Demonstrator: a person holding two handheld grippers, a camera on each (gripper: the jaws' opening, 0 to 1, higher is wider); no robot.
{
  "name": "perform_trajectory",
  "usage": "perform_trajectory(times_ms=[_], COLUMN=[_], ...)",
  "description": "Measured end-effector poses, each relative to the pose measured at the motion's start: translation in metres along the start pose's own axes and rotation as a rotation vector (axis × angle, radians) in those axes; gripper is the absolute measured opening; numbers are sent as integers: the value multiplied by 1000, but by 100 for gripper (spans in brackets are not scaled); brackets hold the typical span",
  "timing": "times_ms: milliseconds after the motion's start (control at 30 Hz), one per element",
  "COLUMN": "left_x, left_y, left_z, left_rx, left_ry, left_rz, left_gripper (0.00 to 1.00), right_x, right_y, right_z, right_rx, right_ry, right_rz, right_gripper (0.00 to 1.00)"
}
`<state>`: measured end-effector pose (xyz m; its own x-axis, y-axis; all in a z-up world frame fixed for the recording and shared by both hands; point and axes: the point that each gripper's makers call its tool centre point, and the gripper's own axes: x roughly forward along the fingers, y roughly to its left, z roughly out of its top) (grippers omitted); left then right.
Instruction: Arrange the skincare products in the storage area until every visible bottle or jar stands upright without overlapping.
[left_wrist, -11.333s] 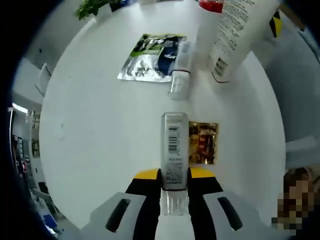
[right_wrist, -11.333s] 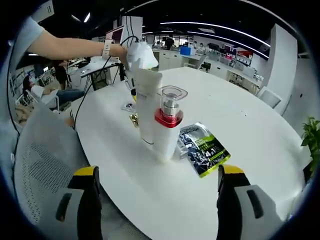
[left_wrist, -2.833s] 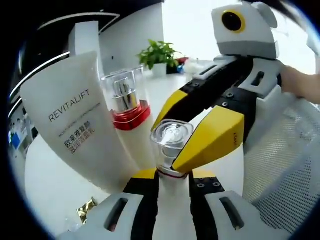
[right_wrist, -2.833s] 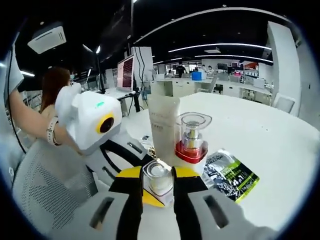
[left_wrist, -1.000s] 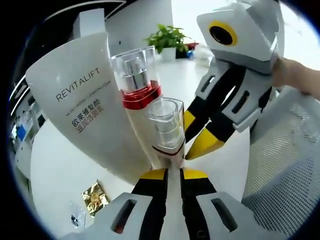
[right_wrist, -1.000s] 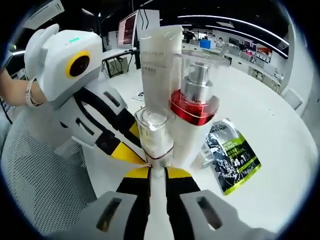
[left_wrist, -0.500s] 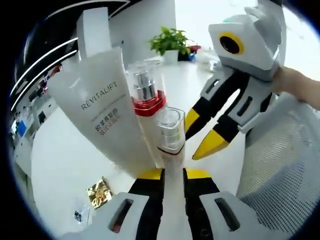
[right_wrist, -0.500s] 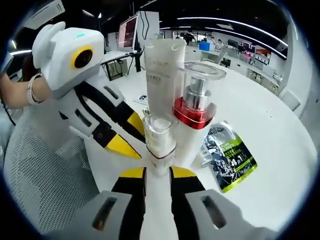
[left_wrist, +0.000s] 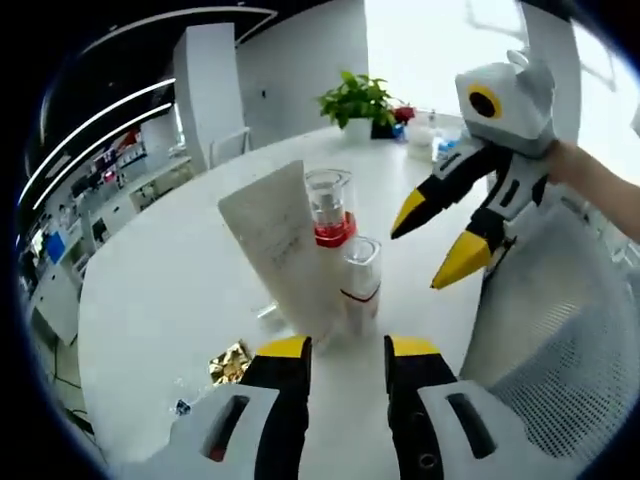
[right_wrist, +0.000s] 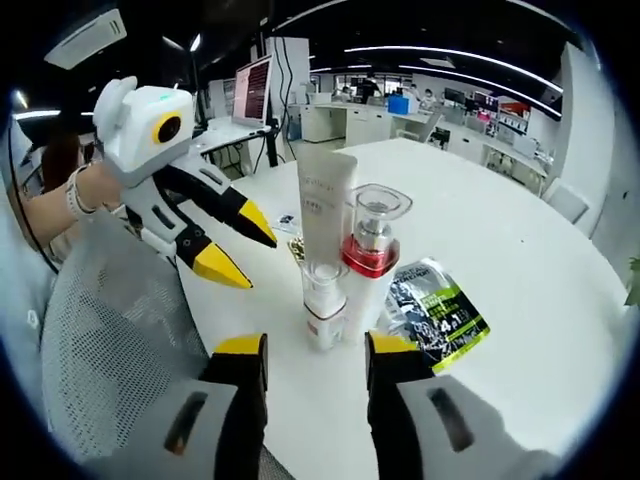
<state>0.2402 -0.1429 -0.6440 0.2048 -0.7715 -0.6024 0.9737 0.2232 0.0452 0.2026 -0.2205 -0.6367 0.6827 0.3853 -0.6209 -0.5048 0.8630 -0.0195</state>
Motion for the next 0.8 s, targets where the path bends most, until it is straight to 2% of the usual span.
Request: perform_trajectory(times_ms=[233, 333, 600, 800], left_x=[-22, -30, -51, -62], left_y=[6, 8, 21, 22], left_z=[0, -3, -9, -8], left_rx=[-32, -5, -7, -11], left_ry=[-8, 12, 19, 14], left_rz=[21, 26, 89, 97], left_gripper=[37, 44, 61, 71], right_x=[-14, -18, -34, -45], right_y=[0, 0, -4, -12], right_z=[3, 4, 14, 18], right_rx=[-7, -4, -18, -41], right_ry=[9, 12, 6, 14], right_rz=[-33, -42, -84, -142], right_gripper=[57, 63, 73, 83])
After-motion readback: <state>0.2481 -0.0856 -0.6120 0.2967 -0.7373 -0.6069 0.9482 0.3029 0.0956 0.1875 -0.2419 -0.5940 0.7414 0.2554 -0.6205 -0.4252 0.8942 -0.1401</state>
